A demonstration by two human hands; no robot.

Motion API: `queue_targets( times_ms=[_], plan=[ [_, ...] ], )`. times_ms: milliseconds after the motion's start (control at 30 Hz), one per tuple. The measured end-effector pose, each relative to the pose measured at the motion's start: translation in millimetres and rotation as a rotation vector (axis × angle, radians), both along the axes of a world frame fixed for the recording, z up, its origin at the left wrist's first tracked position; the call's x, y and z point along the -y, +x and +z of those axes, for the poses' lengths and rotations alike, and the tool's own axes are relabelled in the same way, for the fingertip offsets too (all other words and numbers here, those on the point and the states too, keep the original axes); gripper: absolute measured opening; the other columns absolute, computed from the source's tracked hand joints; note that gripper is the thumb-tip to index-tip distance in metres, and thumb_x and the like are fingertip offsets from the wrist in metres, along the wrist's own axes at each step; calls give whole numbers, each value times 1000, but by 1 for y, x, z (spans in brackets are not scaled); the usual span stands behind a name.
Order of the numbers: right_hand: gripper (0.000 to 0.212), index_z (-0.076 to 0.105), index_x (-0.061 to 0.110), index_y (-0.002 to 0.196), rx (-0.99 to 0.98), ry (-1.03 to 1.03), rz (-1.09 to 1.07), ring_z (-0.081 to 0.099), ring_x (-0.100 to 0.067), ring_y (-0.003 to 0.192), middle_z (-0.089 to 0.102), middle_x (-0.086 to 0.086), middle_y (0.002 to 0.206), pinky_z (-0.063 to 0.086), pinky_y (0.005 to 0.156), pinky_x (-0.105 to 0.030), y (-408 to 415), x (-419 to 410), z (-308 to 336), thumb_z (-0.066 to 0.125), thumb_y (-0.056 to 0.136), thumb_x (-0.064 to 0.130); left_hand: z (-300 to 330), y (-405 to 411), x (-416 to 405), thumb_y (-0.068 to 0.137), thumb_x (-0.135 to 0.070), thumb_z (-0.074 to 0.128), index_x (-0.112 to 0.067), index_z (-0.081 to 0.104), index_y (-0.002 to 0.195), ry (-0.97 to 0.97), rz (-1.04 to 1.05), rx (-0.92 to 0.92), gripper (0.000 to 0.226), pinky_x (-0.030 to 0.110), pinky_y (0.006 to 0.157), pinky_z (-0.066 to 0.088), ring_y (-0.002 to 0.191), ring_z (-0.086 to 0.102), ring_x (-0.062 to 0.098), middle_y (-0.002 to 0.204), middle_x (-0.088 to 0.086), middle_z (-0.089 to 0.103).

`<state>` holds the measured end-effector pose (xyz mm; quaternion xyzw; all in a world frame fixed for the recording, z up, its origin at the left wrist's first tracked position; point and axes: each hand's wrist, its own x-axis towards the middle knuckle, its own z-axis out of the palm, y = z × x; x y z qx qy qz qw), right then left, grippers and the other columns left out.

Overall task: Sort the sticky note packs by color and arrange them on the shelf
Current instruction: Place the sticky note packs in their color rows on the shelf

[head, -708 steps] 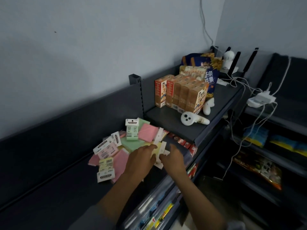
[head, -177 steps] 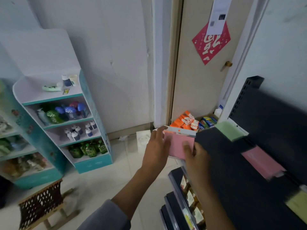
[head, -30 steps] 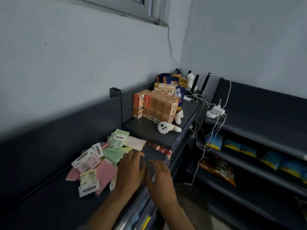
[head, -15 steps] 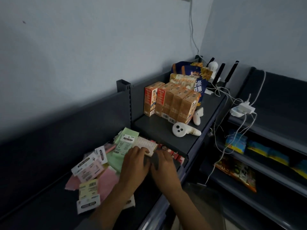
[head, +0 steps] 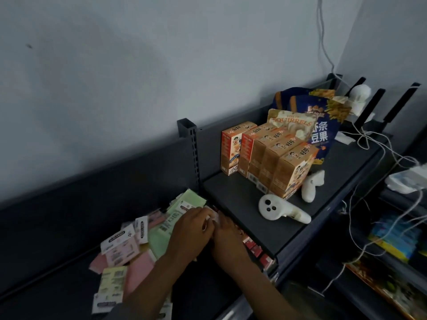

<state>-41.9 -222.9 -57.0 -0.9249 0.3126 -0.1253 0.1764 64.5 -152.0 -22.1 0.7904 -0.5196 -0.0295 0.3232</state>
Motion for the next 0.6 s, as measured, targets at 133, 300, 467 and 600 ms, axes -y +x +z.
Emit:
queue_targets(
  times_ms=[133, 300, 467, 600],
  plan=[
    [56, 65, 14, 121, -46, -96, -16, 64, -28, 89, 69, -8, 109, 56, 77, -37, -6, 3, 6, 77, 67, 21, 4, -9, 15, 92, -41, 43, -31, 64, 98, -2, 35, -17, 24, 31, 78, 51, 88, 57, 3, 93, -12, 65],
    [56, 57, 20, 128, -104, -57, 20, 62, -30, 100, 67, -4, 116, 46, 92, -42, -7, 3, 16, 34, 84, 46, 5, -8, 25, 98, -26, 51, -32, 63, 100, -16, 45, -1, 14, 30, 80, 51, 89, 57, 1, 96, -14, 65],
    [16, 58, 13, 98, -51, 70, 50, 62, -21, 79, 68, -7, 101, 41, 65, -31, -25, 9, 59, 44, 98, 22, 11, -9, 29, 100, -32, 47, -32, 65, 100, -89, 51, 6, 18, 22, 84, 46, 92, 57, -1, 97, -17, 65],
    [27, 59, 9, 99, 15, 147, -121, 63, -27, 84, 67, -12, 96, 36, 66, -33, -34, 27, 69, 38, 104, 25, 15, -15, 33, 101, -33, 52, -35, 64, 103, -77, -26, -11, 12, 22, 85, 45, 97, 56, -1, 100, -21, 62]
  ],
)
